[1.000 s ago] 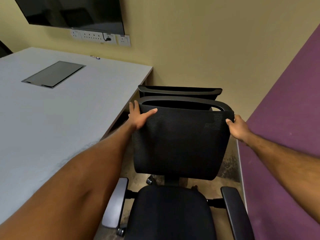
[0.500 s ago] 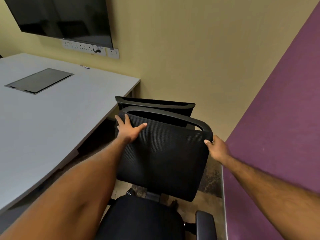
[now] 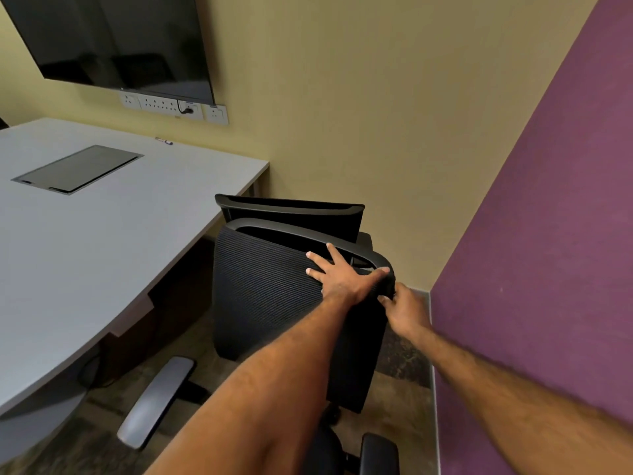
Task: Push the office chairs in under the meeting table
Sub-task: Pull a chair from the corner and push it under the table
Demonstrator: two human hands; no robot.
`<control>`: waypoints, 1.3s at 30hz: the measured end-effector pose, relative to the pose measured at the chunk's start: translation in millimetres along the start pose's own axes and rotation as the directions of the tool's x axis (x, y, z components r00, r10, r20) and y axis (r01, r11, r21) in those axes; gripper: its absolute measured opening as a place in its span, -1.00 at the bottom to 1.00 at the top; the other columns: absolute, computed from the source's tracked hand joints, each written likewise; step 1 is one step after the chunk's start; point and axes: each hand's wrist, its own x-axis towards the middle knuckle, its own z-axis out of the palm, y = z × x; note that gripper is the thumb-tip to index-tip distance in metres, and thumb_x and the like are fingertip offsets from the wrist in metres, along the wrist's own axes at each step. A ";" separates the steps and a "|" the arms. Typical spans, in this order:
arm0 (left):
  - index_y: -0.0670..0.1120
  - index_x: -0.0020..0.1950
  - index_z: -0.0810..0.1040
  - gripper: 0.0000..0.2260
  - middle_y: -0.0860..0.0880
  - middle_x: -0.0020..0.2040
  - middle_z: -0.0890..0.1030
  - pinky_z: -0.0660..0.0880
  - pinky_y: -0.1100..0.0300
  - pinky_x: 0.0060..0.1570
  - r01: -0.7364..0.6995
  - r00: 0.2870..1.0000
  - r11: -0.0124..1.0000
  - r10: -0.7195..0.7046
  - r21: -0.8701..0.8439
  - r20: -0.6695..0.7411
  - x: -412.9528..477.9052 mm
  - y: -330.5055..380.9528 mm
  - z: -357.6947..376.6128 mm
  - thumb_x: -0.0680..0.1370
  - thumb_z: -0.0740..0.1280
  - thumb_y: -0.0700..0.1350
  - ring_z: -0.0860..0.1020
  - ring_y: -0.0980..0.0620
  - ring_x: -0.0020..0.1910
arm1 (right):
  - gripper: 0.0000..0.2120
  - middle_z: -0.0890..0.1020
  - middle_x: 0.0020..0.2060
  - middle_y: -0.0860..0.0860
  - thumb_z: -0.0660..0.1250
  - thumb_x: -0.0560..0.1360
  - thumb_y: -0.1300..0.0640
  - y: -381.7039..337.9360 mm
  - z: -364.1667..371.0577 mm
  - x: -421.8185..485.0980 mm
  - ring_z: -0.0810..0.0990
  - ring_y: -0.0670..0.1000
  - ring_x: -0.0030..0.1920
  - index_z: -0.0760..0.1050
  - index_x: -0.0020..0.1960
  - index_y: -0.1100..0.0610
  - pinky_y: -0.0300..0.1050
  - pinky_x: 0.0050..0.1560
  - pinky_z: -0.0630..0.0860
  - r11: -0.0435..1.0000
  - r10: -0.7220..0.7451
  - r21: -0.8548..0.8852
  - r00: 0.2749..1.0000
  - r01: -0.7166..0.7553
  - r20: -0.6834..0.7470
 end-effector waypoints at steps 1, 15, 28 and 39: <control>0.05 0.64 -0.28 0.27 -0.26 0.57 -0.44 0.17 -0.37 0.45 -0.014 1.000 1.000 0.014 0.020 -0.003 -2.7 -4.0 0.4 0.26 0.49 0.45 -0.30 -0.46 0.54 | -0.77 0.68 0.05 0.18 0.35 0.60 0.12 -0.2 2.0 -4.4 0.65 0.20 0.06 0.52 0.20 0.21 -0.04 0.00 0.53 1.000 -0.002 -0.008 1.000 0.002 0.002; 0.23 0.58 -0.33 0.32 -0.34 0.62 -0.13 0.04 -0.63 0.29 0.081 0.996 0.982 -0.074 0.168 -0.048 -43.2 -51.5 -31.8 0.11 0.46 0.55 -0.40 -0.55 0.46 | -0.80 0.68 -0.09 0.13 0.42 0.56 0.09 -41.6 53.4 -104.5 0.66 0.14 -0.06 0.53 0.09 0.18 -0.11 -0.18 0.46 0.994 -0.006 0.112 0.997 -0.003 0.075; 0.38 0.53 -0.32 0.16 -0.11 0.58 -0.47 -0.09 -0.57 0.36 -0.066 0.998 0.965 0.058 0.253 0.037 -110.5 -144.5 -99.1 0.23 0.48 0.39 -0.49 -0.45 0.45 | -0.80 0.70 0.05 0.05 0.40 0.49 0.29 -66.1 40.1 -71.5 0.63 0.00 0.09 0.66 0.09 0.16 -0.18 0.08 0.49 0.844 -0.130 -0.356 0.796 0.402 0.591; 0.49 0.48 -0.31 0.17 0.05 0.48 -0.62 -0.14 -0.53 0.39 -0.255 0.959 0.920 0.203 0.297 0.197 -194.2 -188.5 -111.1 0.22 0.56 0.26 -0.57 -0.31 0.43 | -0.53 0.53 0.38 0.13 0.35 0.58 0.07 -224.3 90.6 -61.6 0.49 0.14 0.39 0.41 0.45 0.16 -0.02 0.38 0.40 0.741 -0.466 -0.200 0.706 0.641 0.534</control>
